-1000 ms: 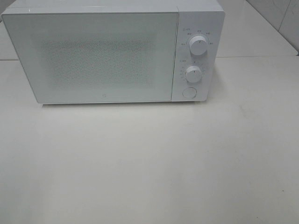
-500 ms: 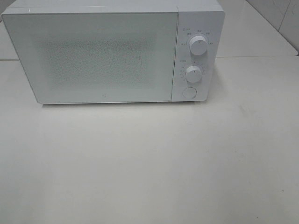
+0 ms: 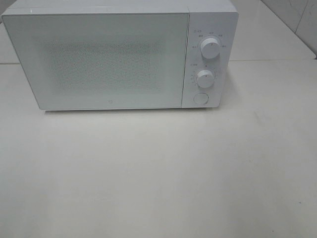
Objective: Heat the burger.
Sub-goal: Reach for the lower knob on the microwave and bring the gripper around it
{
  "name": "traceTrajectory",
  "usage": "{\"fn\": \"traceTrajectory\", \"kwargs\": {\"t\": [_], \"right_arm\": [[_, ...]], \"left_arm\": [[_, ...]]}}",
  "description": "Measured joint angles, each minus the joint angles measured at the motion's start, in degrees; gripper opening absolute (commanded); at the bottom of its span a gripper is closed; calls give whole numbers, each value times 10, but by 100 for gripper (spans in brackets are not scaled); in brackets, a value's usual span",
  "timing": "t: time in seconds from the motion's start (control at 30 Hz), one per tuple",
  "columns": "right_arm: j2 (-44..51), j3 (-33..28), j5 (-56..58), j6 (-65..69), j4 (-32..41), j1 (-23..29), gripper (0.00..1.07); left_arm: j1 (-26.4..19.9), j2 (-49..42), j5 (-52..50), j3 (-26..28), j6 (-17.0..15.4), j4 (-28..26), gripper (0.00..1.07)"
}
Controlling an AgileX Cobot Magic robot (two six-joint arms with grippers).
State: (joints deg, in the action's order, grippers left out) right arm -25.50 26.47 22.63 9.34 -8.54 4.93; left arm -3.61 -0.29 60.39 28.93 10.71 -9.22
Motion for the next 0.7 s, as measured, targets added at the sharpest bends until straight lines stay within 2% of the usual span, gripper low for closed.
{"fn": "traceTrajectory", "kwargs": {"t": [0.7], "right_arm": [[-269,-1,-286,12,0,0,75]], "left_arm": [[0,0,0,0,0,0,100]]}}
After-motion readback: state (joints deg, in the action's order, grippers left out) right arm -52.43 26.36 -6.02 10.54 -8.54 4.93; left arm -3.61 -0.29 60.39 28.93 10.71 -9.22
